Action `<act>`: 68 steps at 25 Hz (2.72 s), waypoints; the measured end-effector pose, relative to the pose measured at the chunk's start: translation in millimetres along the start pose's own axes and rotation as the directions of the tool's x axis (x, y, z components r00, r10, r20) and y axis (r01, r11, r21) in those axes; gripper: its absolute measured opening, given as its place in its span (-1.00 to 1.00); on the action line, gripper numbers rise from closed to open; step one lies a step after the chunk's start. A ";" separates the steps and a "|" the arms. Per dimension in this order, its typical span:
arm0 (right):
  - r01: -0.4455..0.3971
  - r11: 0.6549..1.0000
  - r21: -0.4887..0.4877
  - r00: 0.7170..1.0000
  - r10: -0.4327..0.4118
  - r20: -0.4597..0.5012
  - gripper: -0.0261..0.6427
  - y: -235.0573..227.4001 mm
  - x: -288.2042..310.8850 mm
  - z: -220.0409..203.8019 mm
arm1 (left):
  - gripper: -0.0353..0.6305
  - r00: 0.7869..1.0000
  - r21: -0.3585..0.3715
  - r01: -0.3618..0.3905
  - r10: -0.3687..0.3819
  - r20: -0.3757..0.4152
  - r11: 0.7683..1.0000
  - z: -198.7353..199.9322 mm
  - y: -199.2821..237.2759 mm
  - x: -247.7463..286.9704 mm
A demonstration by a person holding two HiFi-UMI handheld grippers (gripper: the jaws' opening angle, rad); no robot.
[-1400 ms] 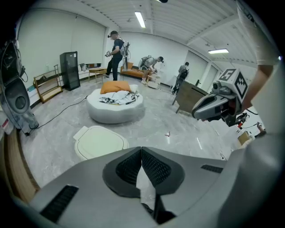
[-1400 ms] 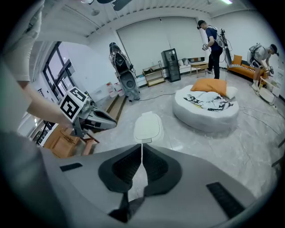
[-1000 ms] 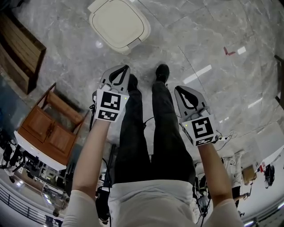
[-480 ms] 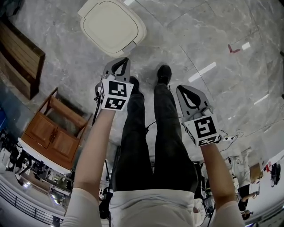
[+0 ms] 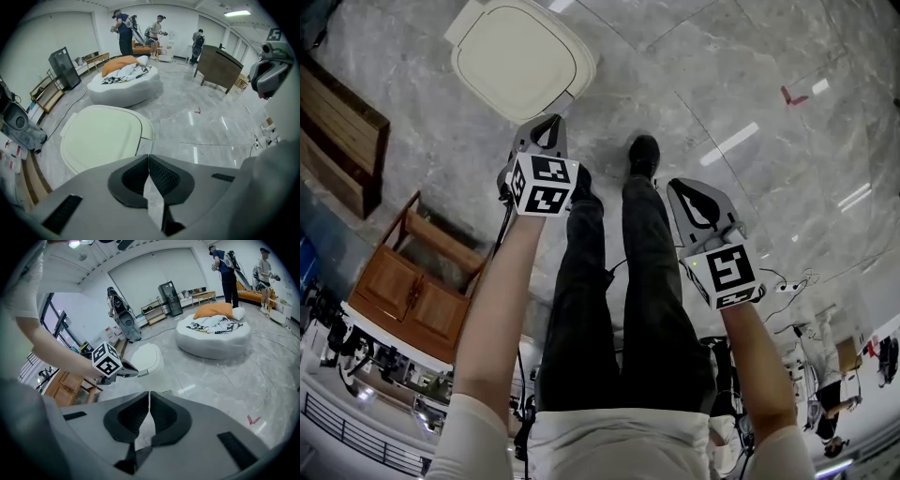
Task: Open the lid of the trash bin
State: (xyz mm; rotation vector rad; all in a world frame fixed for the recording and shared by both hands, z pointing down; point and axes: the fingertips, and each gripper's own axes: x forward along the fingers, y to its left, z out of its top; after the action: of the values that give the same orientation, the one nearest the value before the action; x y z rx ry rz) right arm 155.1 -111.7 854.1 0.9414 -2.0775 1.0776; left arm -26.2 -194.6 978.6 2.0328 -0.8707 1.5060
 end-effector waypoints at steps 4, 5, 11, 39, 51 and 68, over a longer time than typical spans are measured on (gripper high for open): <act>0.006 1.000 0.013 1.000 -0.006 -0.003 -0.82 -5.9 0.3 -5.4 | -0.84 0.998 -0.002 -0.016 0.016 -0.054 1.000 -6.9 3.9 11.7; 0.008 1.000 0.017 1.000 -0.008 -0.004 -0.82 -6.8 0.5 -6.1 | -0.84 0.998 0.000 -0.020 0.020 -0.065 1.000 -8.2 4.4 14.1; 0.009 0.999 0.033 1.000 -0.009 -0.002 -0.83 -7.2 4.1 -10.5 | -0.84 0.993 0.009 -0.055 0.055 -0.108 0.998 -11.4 2.4 21.5; -0.013 0.989 -0.144 1.000 0.013 -0.001 -0.83 18.0 -24.3 65.3 | -0.84 0.998 -0.130 0.013 -0.006 0.057 0.991 21.8 0.1 -74.7; -0.027 0.974 -0.225 1.000 0.024 -0.012 -0.83 39.5 -56.0 106.0 | -0.84 0.987 -0.219 0.005 0.031 0.158 0.976 57.3 8.9 -155.7; 0.017 0.939 -0.344 0.997 0.009 0.073 -0.83 98.0 -122.2 184.9 | -0.84 0.950 -0.280 -0.032 0.117 0.290 0.959 54.5 29.5 -306.4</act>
State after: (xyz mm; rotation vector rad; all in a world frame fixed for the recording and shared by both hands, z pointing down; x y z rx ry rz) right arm 109.9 -191.2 629.6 0.8173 -2.2283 0.6519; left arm -72.5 -186.5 669.6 2.0695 -1.2162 1.0499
